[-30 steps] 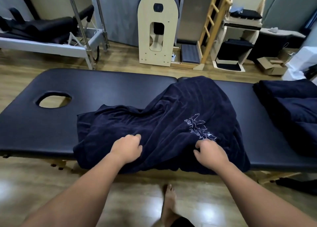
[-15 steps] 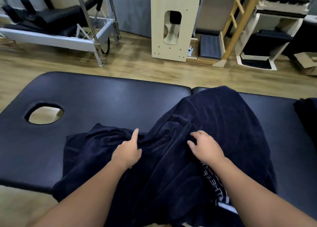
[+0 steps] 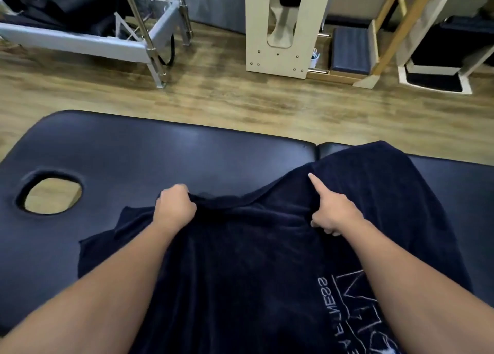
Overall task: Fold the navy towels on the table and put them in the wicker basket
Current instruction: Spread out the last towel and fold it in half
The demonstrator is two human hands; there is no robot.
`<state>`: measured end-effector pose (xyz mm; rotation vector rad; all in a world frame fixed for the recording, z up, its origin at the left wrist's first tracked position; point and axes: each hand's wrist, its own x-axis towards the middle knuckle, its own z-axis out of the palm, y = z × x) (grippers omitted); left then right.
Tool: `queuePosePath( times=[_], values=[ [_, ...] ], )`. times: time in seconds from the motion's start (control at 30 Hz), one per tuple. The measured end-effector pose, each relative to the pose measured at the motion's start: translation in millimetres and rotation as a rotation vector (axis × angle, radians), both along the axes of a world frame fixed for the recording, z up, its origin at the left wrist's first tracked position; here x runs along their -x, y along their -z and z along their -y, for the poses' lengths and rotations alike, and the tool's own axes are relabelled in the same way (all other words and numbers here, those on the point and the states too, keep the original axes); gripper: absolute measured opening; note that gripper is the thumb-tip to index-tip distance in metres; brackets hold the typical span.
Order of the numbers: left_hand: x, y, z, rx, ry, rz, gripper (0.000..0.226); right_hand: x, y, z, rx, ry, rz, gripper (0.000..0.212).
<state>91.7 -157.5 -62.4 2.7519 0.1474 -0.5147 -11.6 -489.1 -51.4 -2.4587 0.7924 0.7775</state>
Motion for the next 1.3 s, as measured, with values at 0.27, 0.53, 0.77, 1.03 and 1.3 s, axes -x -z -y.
queuePosePath(
  times=[0.27, 0.53, 0.77, 1.03, 1.3],
  values=[
    [-115.1, -21.6, 39.1, 0.081, 0.057, 0.178, 0.030, -69.4, 7.5, 38.6, 0.239, -0.058, 0.087, 0.019],
    [-147.5, -19.3, 66.1, 0.339, 0.419, 0.044, 0.097, -134.2, 6.9, 54.0, 0.166, 0.106, 0.355, 0.064],
    [-20.1, 24.6, 45.3, -0.198, 0.654, -0.087, 0.082, -37.0, 48.8, -16.4, 0.233, -0.045, 0.208, 0.072],
    [83.8, 43.8, -18.1, -0.142, 0.595, 0.106, 0.065, 34.4, 53.6, -75.2, 0.306, -0.132, 0.231, 0.072],
    [132.4, 37.1, -95.1, -0.177, 0.251, 0.284, 0.057, 85.2, 39.6, -160.1, 0.240, -0.361, 0.569, 0.066]
  ],
)
